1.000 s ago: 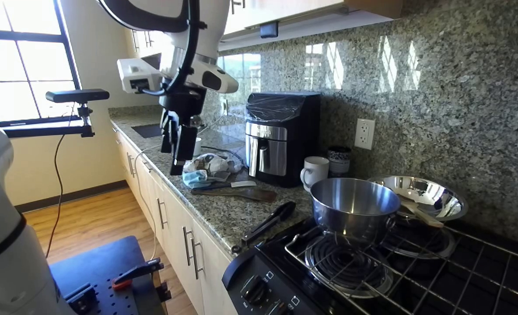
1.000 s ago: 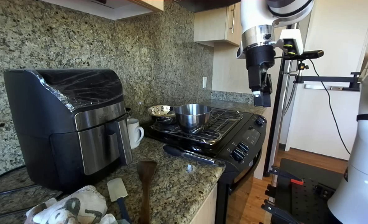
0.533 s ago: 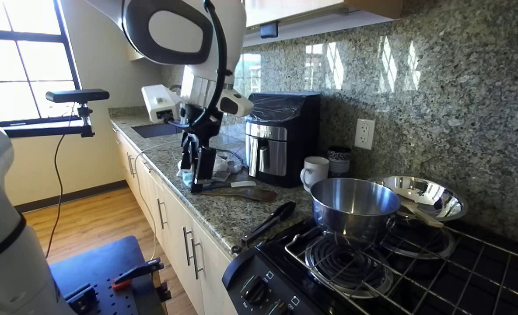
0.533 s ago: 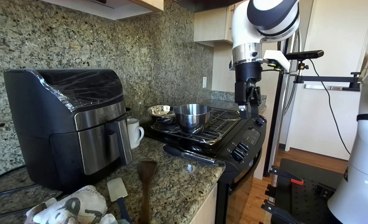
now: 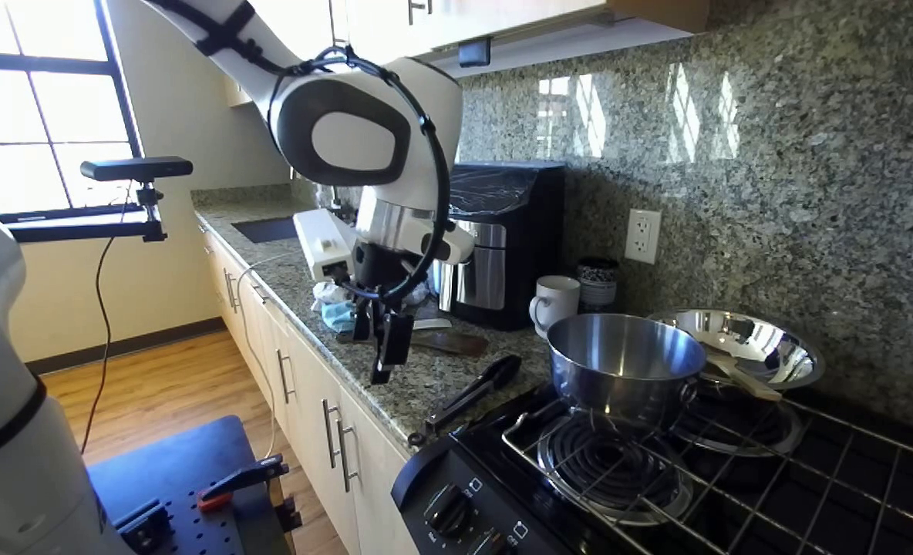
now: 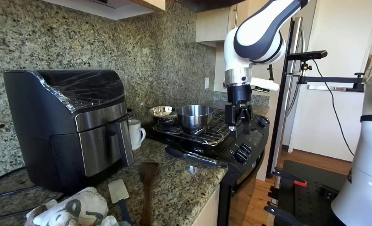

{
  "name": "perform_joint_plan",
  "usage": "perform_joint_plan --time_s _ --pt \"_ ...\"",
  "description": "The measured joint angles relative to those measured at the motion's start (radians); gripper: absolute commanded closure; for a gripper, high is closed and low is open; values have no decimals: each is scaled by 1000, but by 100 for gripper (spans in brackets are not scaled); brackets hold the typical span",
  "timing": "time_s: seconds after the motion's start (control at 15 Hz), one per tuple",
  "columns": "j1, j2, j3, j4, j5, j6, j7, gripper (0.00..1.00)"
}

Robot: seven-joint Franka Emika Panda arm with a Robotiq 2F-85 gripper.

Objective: Move the cooking tweezers on the counter to the left

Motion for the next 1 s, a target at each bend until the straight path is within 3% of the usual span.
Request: perform_joint_plan --time_s 0.47,1.0 --pt "16 186 2 21 60 174 -127 0" --pt "27 273 33 116 131 180 -170 0"
